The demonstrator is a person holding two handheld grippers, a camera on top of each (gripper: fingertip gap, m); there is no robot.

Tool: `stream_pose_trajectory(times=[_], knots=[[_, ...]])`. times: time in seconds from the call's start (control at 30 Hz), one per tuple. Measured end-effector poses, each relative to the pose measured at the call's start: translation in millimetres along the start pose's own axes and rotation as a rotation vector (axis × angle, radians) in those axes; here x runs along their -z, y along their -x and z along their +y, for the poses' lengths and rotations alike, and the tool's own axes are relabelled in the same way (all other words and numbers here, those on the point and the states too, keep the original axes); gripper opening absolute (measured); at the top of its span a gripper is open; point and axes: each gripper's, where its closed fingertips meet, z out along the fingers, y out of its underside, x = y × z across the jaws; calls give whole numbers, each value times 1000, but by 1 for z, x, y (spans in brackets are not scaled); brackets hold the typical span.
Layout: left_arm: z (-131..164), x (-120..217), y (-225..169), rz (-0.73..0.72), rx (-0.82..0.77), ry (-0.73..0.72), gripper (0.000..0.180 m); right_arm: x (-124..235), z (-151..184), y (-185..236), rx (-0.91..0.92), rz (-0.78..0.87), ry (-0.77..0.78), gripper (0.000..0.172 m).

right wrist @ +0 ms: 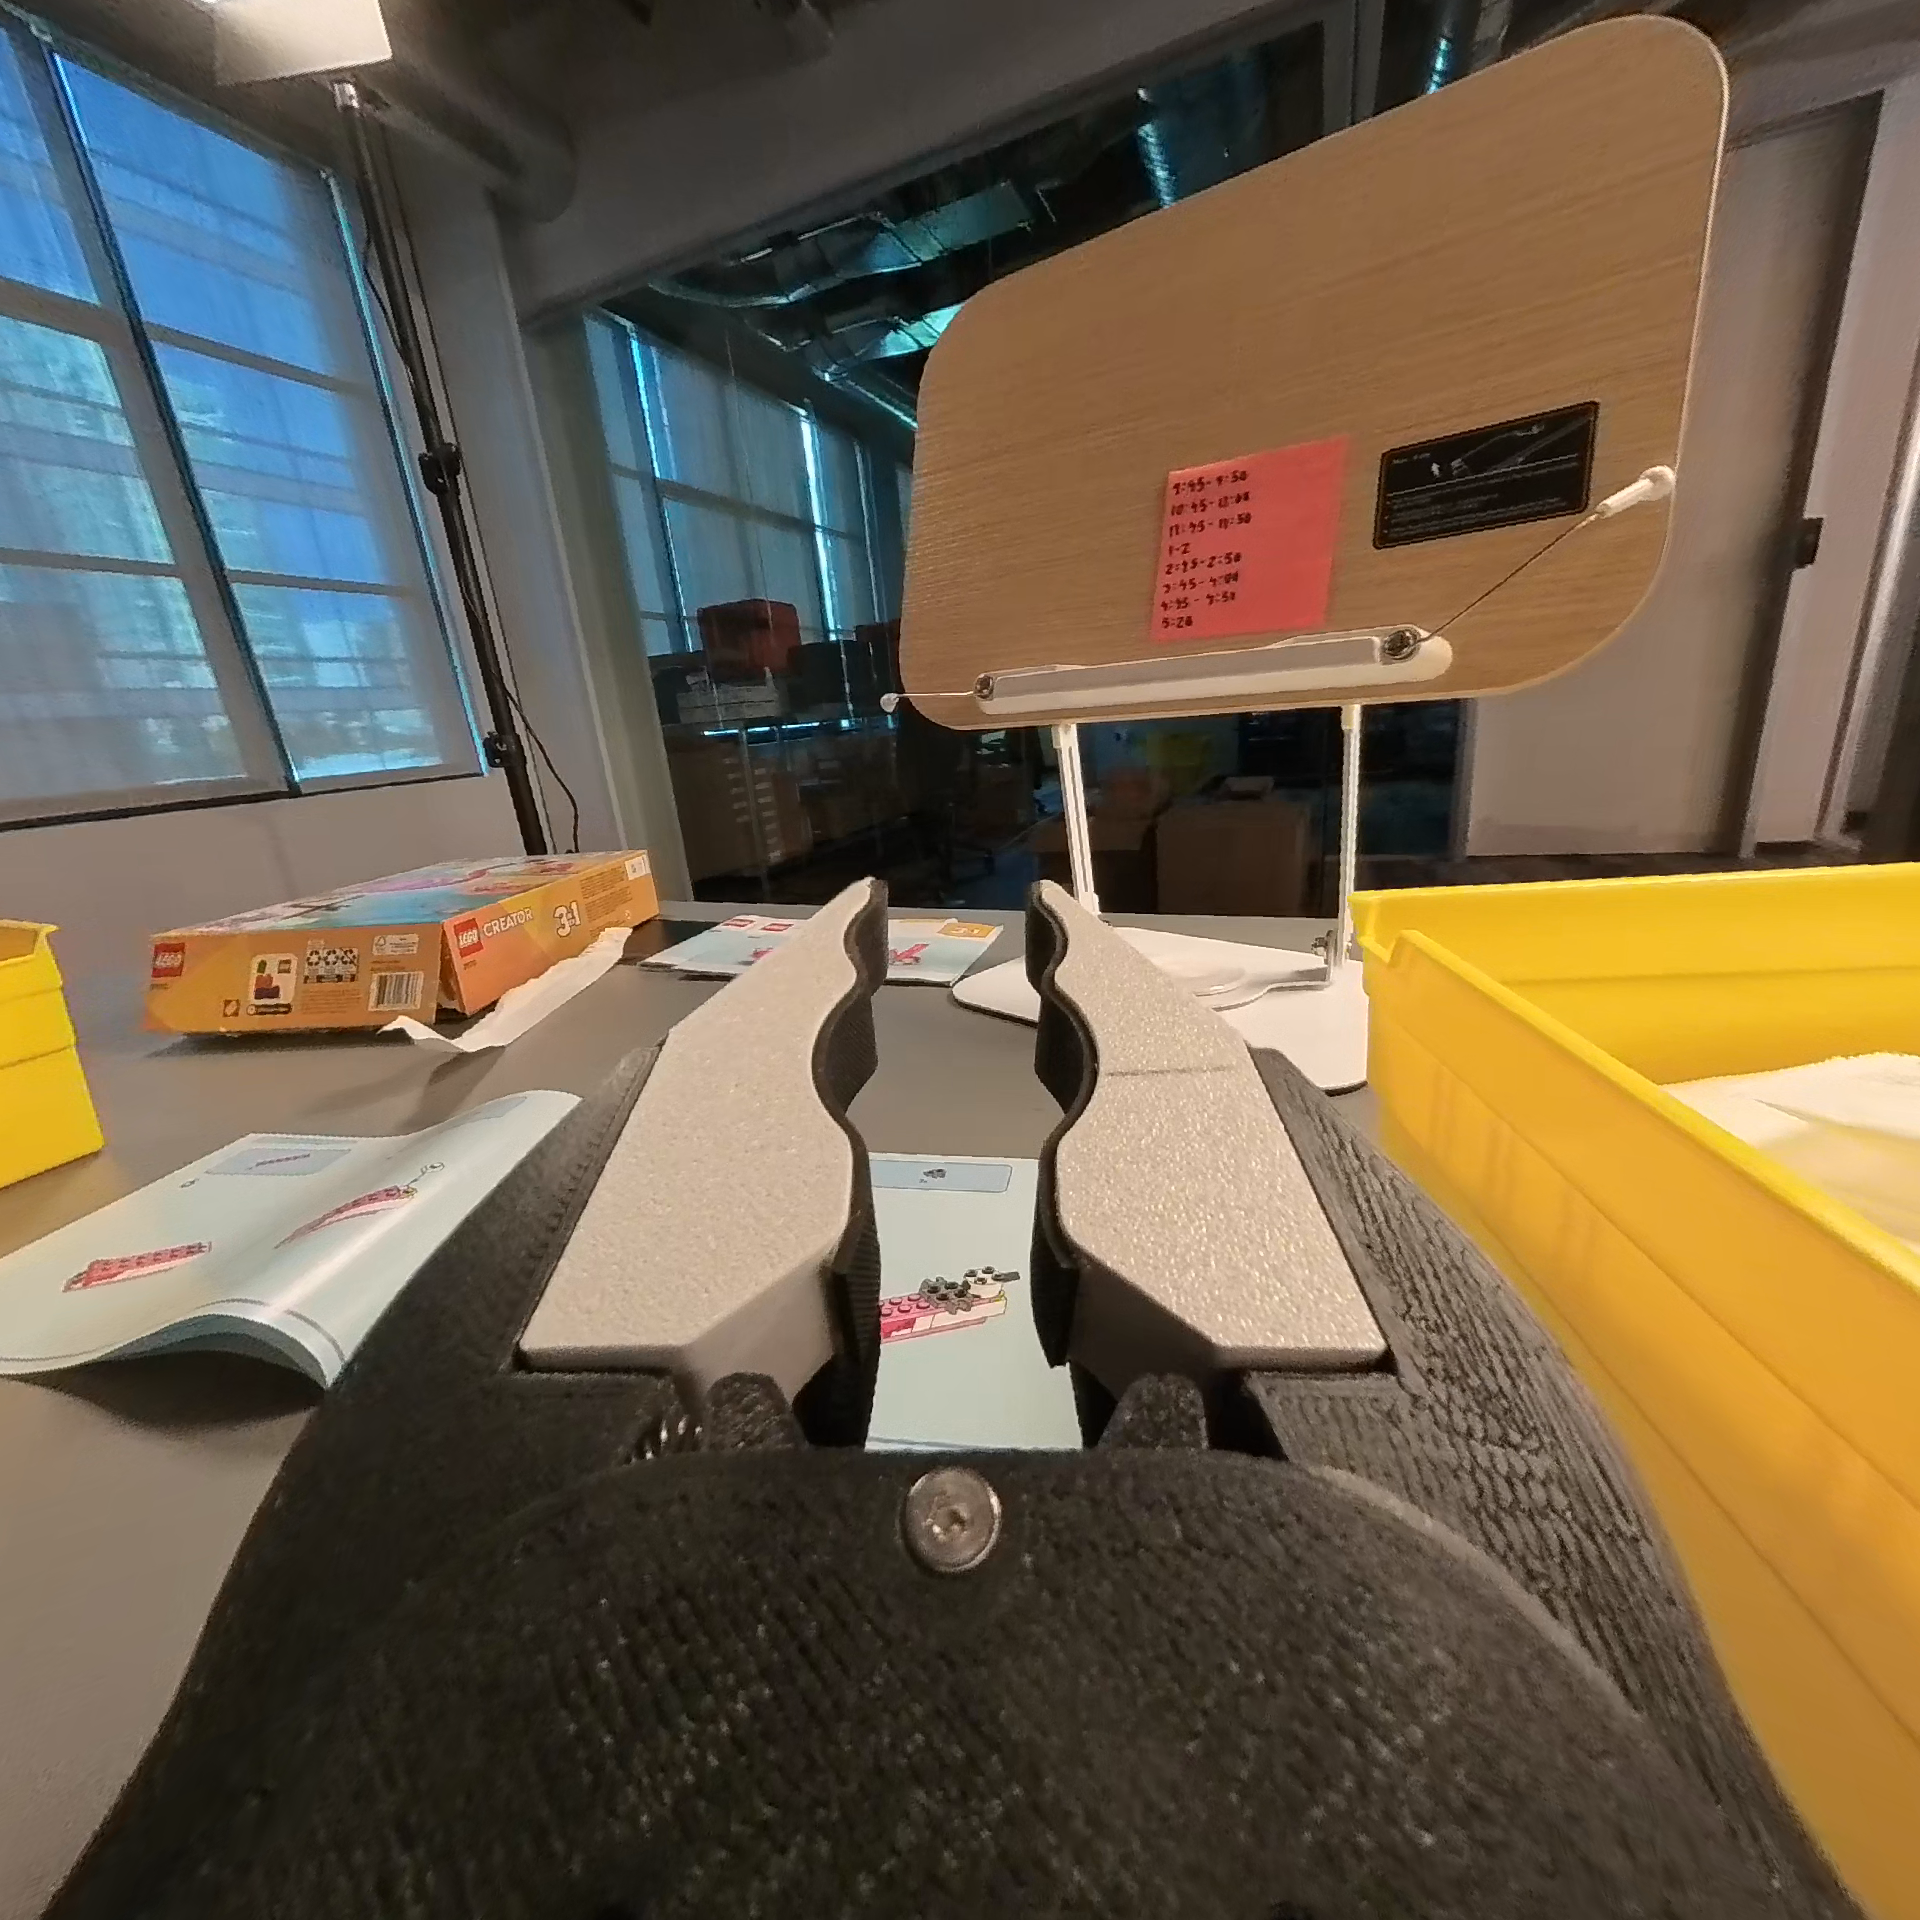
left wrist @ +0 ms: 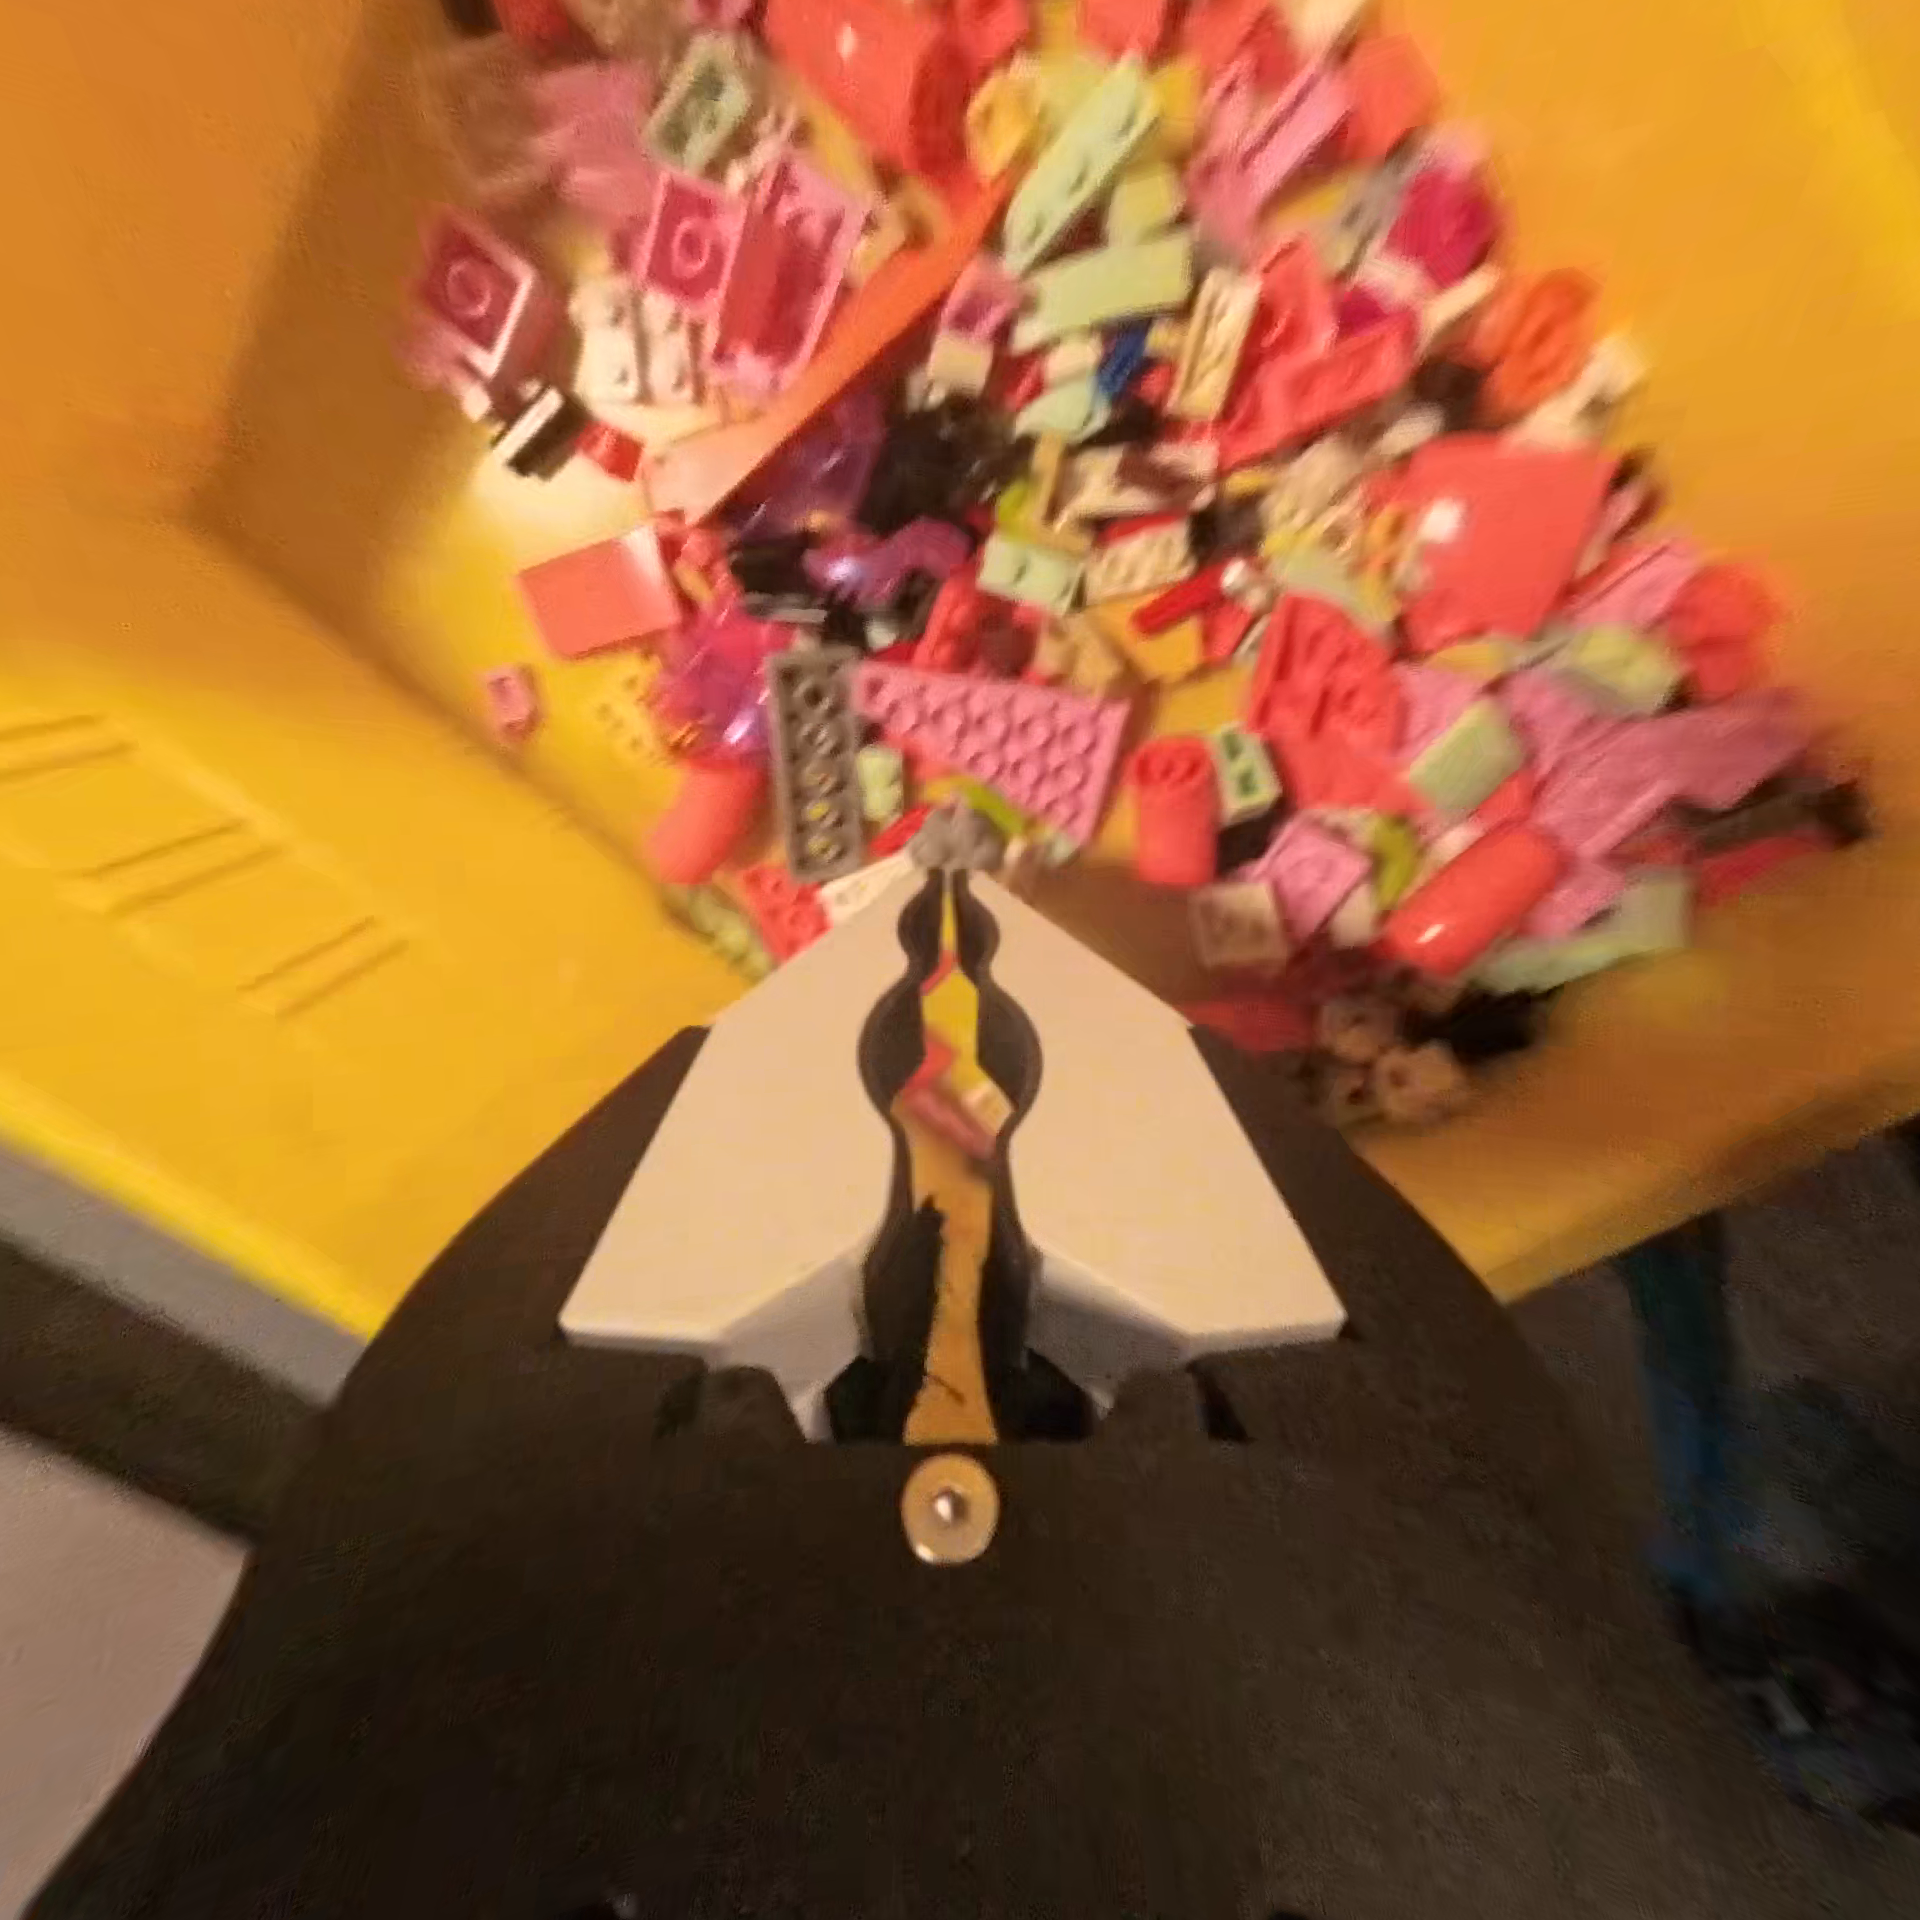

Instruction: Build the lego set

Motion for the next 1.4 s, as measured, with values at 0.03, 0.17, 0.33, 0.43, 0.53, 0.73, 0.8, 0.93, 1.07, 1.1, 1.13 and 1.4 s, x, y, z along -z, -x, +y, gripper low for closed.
stream_pose_trajectory(times=[0.03, 0.17, 0.33, 0.43, 0.53, 0.73, 0.8, 0.93, 1.07, 1.1, 1.13, 1.4], knots=[[9, 2, 3, -25, -42, 60, 15, 0, 0, 0, -5, 1, -1, 24], [42, -1, -3, -4, -176, 348, 53, 0, 0, 0, -15, -7, -2, 25], [68, -3, -7, -25, -291, 636, 60, 0, 0, 5, -28, -25, -1, 25], [75, -3, -16, 3, -346, 749, 47, 1, 0, 6, -36, -31, -1, 25], [70, -4, -18, 7, -368, 769, 29, 1, 0, 6, -51, -34, 0, 25], [18, -7, -51, 223, -276, 397, 11, 2, 0, 5, -86, -38, -3, 25], [15, -3, -36, 146, -214, 372, 11, 2, 0, 4, -94, -38, -3, 25], [30, 8, -30, 128, 29, 403, 29, 2, 1, 5, -113, -44, -3, 26], [60, 16, -28, 77, 154, 527, 27, 2, 1, 6, -121, -48, -1, 26], [63, 16, -28, 64, 159, 540, 26, 2, 1, 6, -123, -50, 0, 26], [65, 15, -27, 57, 161, 548, 25, 1, 1, 6, -123, -51, 0, 26], [76, 2, -29, 126, 280, 574, 8, 2, 1, 7, -124, -52, -2, 26]])
